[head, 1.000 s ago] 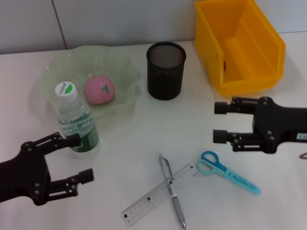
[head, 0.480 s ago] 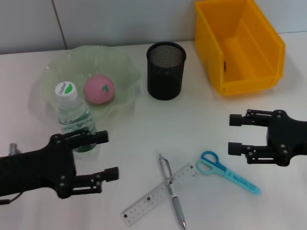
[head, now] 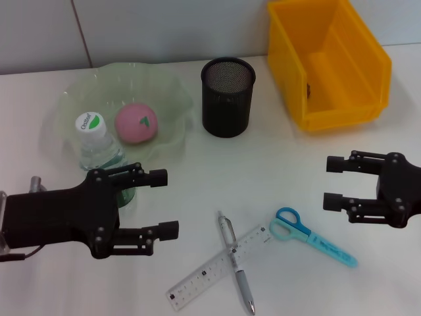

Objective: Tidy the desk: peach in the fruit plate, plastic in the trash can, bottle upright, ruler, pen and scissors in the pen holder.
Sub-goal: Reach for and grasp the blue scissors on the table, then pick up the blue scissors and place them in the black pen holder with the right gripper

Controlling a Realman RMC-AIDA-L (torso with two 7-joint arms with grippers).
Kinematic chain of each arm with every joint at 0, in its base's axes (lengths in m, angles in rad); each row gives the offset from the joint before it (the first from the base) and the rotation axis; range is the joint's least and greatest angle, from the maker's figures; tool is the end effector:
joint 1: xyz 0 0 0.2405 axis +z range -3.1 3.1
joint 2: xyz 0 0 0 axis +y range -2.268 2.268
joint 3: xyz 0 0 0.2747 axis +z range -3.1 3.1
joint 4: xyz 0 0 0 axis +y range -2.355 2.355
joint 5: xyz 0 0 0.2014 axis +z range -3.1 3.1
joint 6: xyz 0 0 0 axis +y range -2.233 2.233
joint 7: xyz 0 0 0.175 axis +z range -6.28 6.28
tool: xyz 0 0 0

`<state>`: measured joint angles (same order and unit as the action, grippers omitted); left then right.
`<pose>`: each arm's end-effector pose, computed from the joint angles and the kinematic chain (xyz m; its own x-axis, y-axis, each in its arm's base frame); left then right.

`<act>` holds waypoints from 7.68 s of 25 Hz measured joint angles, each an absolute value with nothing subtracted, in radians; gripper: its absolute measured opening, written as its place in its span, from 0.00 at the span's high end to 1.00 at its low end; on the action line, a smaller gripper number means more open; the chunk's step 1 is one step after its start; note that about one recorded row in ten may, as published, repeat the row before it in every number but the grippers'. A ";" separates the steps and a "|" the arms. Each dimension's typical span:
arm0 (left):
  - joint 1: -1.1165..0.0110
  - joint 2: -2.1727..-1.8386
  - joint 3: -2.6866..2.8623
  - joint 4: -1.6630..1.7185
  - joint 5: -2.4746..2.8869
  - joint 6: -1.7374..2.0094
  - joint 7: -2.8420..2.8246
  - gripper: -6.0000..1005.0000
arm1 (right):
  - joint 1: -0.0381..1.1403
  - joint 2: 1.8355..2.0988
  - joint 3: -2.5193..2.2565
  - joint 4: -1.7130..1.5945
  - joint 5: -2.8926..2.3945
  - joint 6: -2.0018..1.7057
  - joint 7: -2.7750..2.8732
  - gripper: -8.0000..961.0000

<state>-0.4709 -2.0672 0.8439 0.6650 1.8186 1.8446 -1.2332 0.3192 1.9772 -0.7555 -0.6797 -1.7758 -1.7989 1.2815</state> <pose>-0.2256 0.2891 -0.0310 0.7698 0.1690 0.6155 0.1884 -0.9815 0.0339 0.2916 0.2783 0.0184 0.7414 -0.2644 -0.6168 -0.4178 -0.9011 -0.1159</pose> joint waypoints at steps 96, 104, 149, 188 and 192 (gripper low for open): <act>-0.439 -2.065 0.952 0.718 1.816 1.696 -1.272 0.18 | 0.775 2.088 -1.596 -1.131 -2.664 -1.687 2.638 0.26; -0.439 -2.066 0.955 0.718 1.814 1.695 -1.272 0.18 | 0.779 2.088 -1.610 -1.117 -2.667 -1.672 2.643 0.28; -0.445 -2.066 0.957 0.718 1.810 1.699 -1.272 0.19 | 0.787 2.088 -1.635 -1.073 -2.663 -1.619 2.654 0.63; -0.441 -2.063 0.951 0.721 1.810 1.709 -1.272 0.19 | 0.771 2.079 -1.471 -1.289 -2.781 -1.691 2.659 0.75; -0.441 -2.063 0.953 0.719 1.810 1.712 -1.272 0.19 | 0.757 2.078 -1.408 -1.404 -2.788 -1.711 2.634 0.75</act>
<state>-0.4415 -2.0630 0.9529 0.7186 1.8102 1.7117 -1.2717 0.7569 2.0784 -1.4082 -1.4043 -2.7876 -1.7109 2.6339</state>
